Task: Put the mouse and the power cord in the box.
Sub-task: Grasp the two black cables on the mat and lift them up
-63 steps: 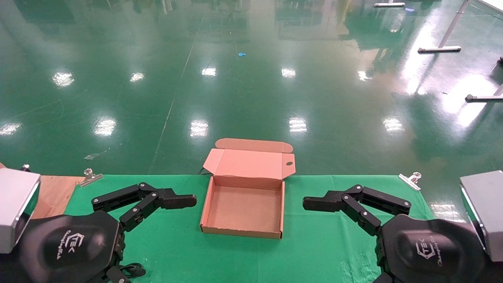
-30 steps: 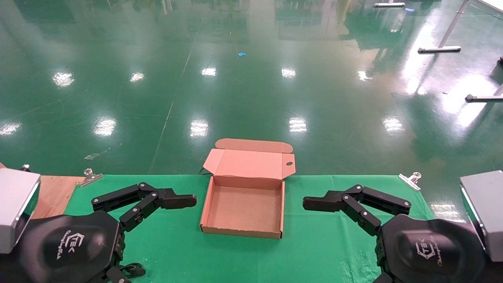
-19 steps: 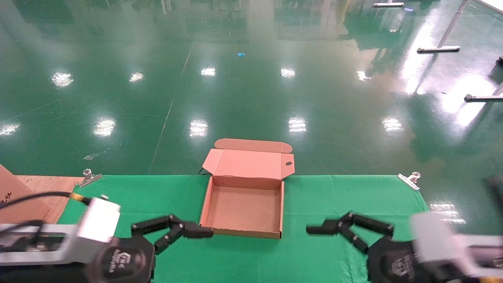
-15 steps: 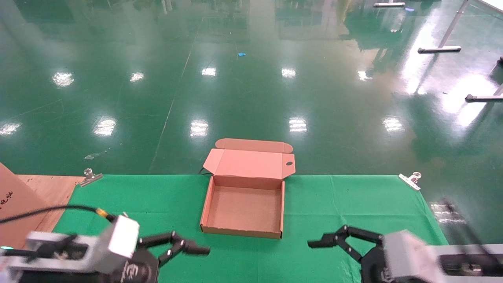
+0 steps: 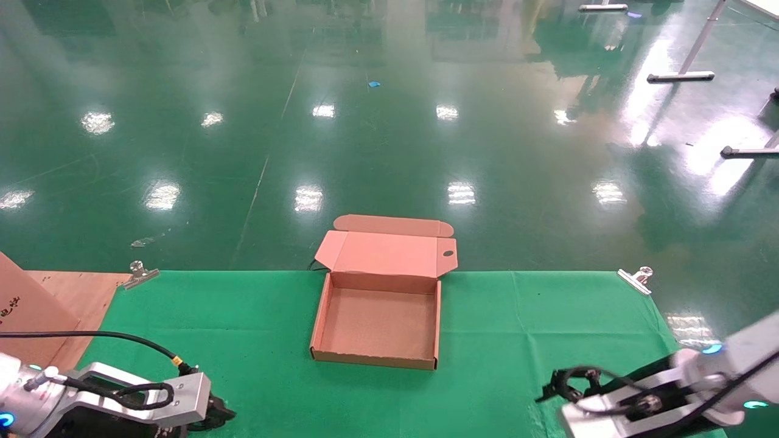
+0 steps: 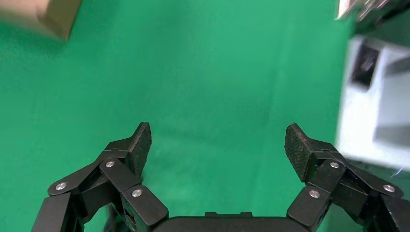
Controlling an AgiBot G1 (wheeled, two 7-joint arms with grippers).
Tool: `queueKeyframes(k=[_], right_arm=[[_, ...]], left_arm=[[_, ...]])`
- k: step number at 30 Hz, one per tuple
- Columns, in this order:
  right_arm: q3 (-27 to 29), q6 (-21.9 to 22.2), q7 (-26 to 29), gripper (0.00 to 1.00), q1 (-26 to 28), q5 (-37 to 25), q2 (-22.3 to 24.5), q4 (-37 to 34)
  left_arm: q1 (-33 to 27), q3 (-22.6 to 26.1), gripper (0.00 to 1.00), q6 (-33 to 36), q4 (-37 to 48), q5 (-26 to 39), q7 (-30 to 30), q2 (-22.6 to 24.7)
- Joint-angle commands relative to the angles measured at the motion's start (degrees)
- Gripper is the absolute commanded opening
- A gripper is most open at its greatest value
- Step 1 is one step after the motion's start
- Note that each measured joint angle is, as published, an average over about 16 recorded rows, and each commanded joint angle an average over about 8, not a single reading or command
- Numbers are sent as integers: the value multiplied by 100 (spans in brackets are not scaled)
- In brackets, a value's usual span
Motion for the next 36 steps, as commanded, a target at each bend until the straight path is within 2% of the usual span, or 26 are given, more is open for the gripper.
queueKeyframes(k=[1,6,10,21,32,36], right_arm=[[-263,89,-252,100,172,-512,-217,-178],[-692,428,-524,100,233,-1309,-628,-468],[-850,705,-636,100,184,-1599,-887,-842],[-875,1233,-1238,100,183,-1597,-1381,-2197],[-824,1512,-1774,100,367,-1504,-1703,-3231],[-801,1568,-1930,96,411,-1463,-1779,-3495]], left_arm=[[-170,188,100,-128,335,394,189,136],[-379,472,100,-667,1136,1015,539,504],[-460,600,100,-1036,1707,1279,792,735],[-595,612,100,-1954,2679,1395,1319,1015],[-605,499,100,-2079,3175,1227,1717,1075],[-613,545,100,-2198,3331,1298,1701,1083]])
